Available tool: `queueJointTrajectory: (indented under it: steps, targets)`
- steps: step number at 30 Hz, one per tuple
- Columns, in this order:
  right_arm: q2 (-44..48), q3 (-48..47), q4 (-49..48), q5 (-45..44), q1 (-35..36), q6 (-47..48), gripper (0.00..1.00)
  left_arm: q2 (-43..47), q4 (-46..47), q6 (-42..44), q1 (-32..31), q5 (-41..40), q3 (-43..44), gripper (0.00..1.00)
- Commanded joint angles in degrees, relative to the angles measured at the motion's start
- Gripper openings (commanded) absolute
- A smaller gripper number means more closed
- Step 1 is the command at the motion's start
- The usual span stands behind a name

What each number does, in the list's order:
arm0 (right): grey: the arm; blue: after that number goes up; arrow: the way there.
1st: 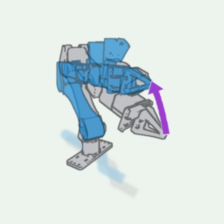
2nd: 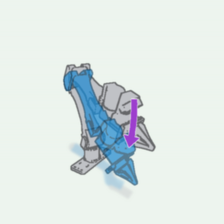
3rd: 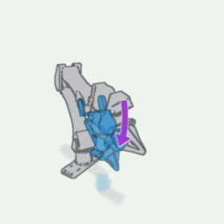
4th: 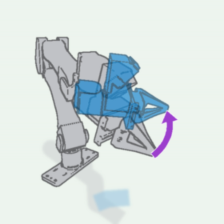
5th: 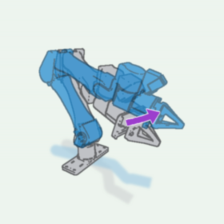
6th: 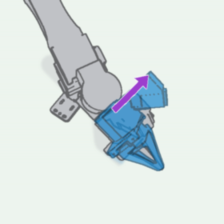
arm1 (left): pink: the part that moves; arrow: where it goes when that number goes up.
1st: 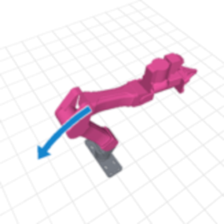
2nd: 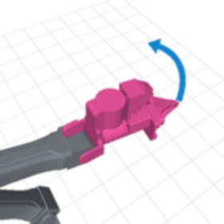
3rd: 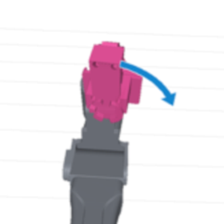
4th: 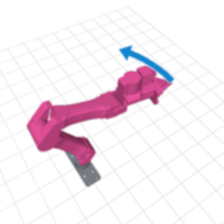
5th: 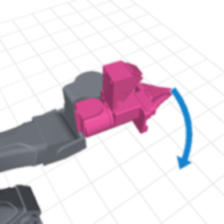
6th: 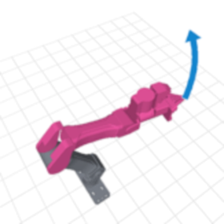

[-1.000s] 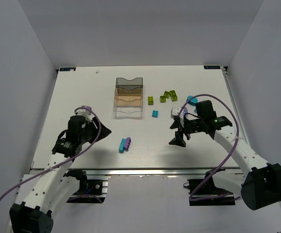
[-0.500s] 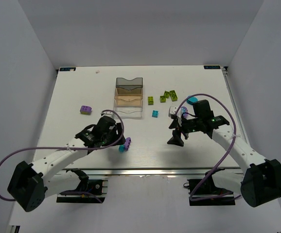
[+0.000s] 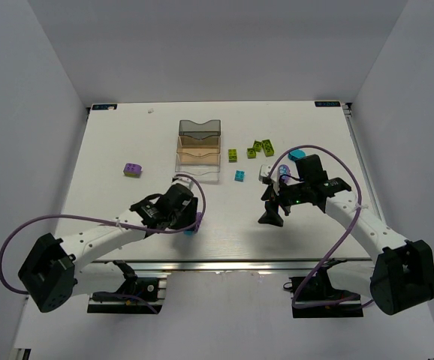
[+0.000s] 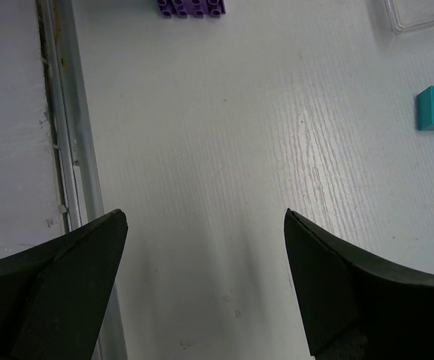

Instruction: Sort the legos into containers by color

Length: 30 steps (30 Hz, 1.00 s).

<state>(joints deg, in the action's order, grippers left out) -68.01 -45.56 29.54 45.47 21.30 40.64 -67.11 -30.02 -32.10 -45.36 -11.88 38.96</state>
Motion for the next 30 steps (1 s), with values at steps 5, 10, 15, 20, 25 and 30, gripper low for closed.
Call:
queueJointTrajectory:
  steps: [5,10,15,20,25,30]
  targets:
    - [-0.46,-0.58,-1.06,-0.12,0.23,-0.13,0.89,-3.37,0.14,2.48,-3.68,-1.13,-0.20,0.65]
    - [-0.55,-0.32,-1.24,-0.21,0.23,-0.13,0.89,-3.46,0.05,2.21,-4.12,-2.27,-1.17,0.59]
    - [-0.63,-0.14,-1.41,-0.12,0.23,-0.39,0.89,-6.36,1.89,2.30,-4.12,-2.80,-1.78,0.55]
    - [-0.46,-0.14,-1.15,-0.30,0.23,-0.30,0.89,-9.52,3.91,3.27,-4.21,-3.41,-1.34,0.53]
    - [-0.37,-0.14,-1.24,-0.21,0.23,-0.39,0.89,-10.85,4.88,3.62,-4.12,-5.17,-0.82,0.51]
    - [-0.28,0.21,-1.24,-0.21,0.23,-0.48,0.89,-12.08,6.38,3.62,-4.21,-5.79,-0.64,0.45]
